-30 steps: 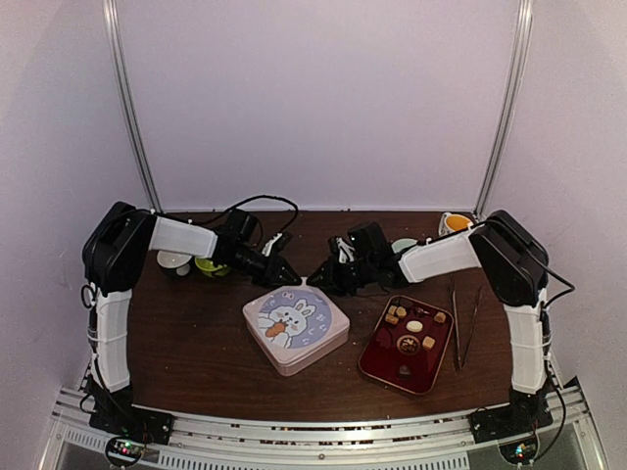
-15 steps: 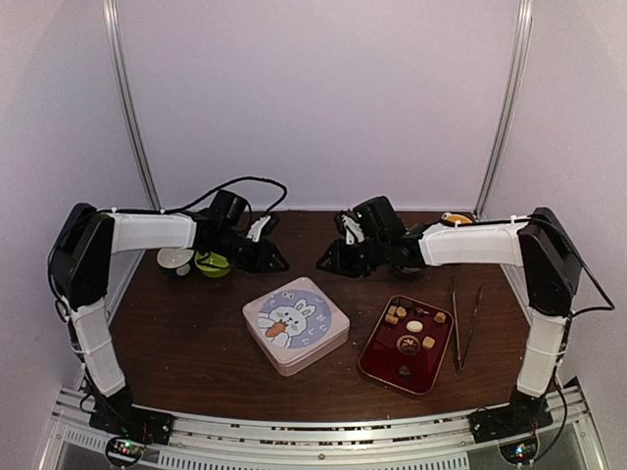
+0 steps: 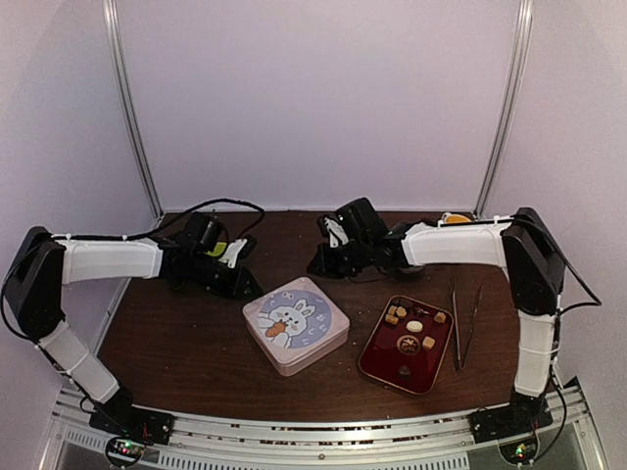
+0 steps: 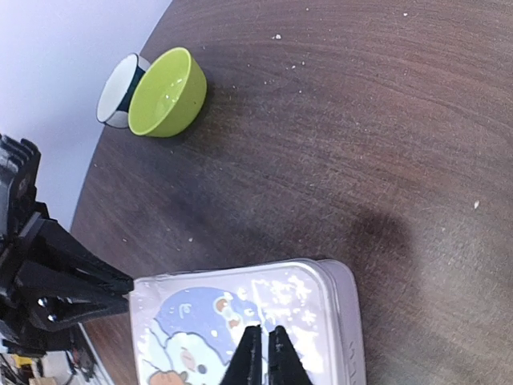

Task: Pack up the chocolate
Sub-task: Press the box lid onto the packing box.

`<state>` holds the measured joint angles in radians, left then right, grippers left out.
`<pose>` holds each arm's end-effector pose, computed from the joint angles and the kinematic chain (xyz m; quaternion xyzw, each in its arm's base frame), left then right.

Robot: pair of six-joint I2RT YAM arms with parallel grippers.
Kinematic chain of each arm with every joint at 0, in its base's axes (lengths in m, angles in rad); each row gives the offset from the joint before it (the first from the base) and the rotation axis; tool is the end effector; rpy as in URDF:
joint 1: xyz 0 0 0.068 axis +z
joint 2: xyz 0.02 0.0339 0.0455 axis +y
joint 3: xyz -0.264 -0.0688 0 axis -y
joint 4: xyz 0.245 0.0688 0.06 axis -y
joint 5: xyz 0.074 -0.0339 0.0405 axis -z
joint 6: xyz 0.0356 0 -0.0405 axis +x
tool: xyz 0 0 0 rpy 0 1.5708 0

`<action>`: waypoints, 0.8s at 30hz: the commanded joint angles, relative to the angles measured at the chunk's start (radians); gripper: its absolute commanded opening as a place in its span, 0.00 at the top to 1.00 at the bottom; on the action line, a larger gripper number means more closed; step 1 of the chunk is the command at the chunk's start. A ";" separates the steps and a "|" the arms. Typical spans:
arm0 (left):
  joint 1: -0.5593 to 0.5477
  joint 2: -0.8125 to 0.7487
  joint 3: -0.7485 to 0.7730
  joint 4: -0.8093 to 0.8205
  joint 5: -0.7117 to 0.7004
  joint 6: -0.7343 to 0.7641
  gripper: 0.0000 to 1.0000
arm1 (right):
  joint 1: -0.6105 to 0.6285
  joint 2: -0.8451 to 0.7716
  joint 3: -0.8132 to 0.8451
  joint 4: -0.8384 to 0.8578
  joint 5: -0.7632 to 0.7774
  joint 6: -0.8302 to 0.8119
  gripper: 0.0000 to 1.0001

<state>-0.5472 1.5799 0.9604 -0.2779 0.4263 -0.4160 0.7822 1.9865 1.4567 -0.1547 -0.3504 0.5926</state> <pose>0.2682 -0.1807 0.2009 0.1302 0.9159 -0.3265 0.1937 0.3117 0.3270 0.2150 -0.1586 0.8785 0.3896 0.2264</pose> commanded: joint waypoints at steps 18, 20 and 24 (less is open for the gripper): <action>-0.016 -0.145 -0.124 0.086 -0.132 -0.056 1.00 | 0.006 0.061 0.086 -0.017 0.024 -0.005 1.00; -0.016 -0.123 -0.149 0.109 -0.134 -0.067 1.00 | 0.007 0.098 0.089 -0.032 0.037 0.008 1.00; -0.018 -0.045 -0.190 0.193 -0.096 -0.095 1.00 | 0.009 0.183 0.104 -0.052 0.030 0.038 1.00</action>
<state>-0.5575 1.4681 0.8200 -0.1818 0.3126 -0.4759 0.7856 2.0956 1.5513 -0.1848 -0.3382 0.6056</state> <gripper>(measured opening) 0.002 0.001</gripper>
